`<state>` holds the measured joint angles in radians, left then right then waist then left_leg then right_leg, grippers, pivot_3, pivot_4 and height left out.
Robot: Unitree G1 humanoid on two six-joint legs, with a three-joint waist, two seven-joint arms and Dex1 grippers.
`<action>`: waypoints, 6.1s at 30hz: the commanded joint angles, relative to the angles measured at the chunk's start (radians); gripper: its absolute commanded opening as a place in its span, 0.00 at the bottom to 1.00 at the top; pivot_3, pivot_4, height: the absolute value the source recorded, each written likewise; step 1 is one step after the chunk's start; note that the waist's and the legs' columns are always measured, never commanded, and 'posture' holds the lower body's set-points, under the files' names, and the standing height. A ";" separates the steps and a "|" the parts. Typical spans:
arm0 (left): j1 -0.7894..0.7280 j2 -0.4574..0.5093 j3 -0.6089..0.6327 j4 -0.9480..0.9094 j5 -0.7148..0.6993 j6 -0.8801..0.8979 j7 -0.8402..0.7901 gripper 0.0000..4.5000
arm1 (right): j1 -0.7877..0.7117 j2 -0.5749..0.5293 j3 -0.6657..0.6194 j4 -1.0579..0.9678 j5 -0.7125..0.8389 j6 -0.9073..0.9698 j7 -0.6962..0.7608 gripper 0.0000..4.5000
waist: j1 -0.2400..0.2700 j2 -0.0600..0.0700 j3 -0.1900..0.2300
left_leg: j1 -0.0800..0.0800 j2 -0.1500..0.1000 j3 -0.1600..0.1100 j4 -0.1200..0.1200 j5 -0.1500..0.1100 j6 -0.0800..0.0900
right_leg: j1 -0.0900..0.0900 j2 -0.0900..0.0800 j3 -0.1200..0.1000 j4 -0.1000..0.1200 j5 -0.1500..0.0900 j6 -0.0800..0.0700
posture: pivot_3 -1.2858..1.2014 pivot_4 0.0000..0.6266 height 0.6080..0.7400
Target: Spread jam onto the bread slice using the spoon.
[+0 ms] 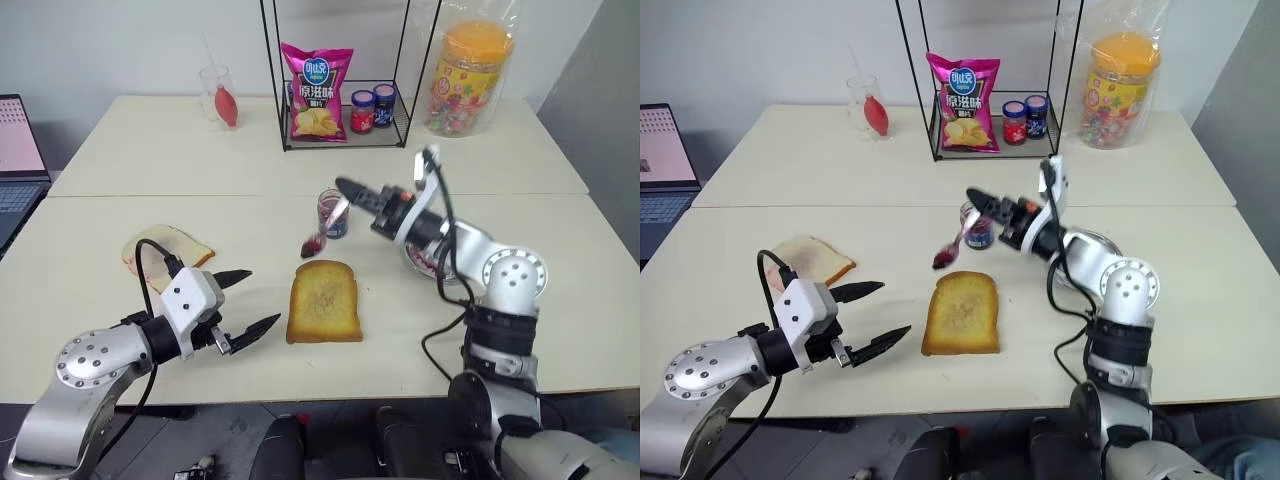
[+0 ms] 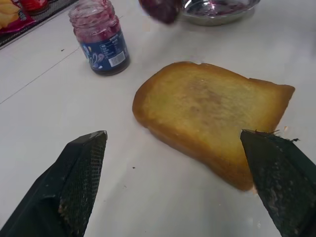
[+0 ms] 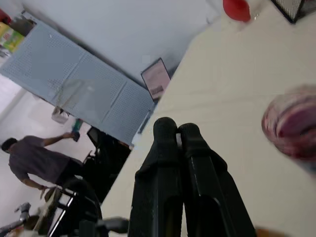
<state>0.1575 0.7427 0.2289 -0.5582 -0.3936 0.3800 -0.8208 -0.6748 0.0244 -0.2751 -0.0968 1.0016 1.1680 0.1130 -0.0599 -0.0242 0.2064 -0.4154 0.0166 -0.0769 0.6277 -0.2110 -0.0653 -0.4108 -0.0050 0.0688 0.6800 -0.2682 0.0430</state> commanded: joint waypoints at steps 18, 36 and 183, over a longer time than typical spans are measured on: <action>0.046 0.017 -0.041 -0.048 0.058 -0.084 -0.016 1.00 | 0.143 -0.213 0.428 -0.056 -0.418 -0.420 0.350 0.01 | 0.002 -0.001 0.000 | 0.001 0.001 0.000 0.000 0.000 0.000 | 0.000 0.001 0.000 0.000 -0.003 0.004 | 0.52 0.24 1.00; 0.035 -0.001 -0.046 -0.022 0.065 -0.114 -0.010 1.00 | 0.122 -0.316 0.391 -0.206 -0.447 -0.484 0.444 0.01 | 0.005 -0.001 -0.001 | 0.001 0.001 0.000 0.001 0.000 0.000 | 0.001 0.000 0.000 0.000 -0.002 0.005 | 0.52 0.24 1.00; -0.620 -0.021 -0.428 0.080 -0.034 0.108 -0.104 1.00 | 0.233 -0.444 -0.197 0.143 -0.126 -0.512 0.130 0.01 | -0.001 -0.001 -0.001 | 0.003 0.013 0.004 0.000 0.000 0.000 | 0.000 0.016 0.004 -0.001 0.000 -0.002 | 0.52 0.24 1.00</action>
<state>-0.4401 0.7368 -0.1951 -0.4809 -0.4567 0.5235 -0.9263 -0.4270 -0.4082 -0.4543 0.0480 0.8908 0.6984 0.2139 -0.0611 -0.0251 0.2052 -0.4128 0.0295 -0.0727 0.6274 -0.2112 -0.0654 -0.4111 0.0107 0.0729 0.6790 -0.2679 0.0409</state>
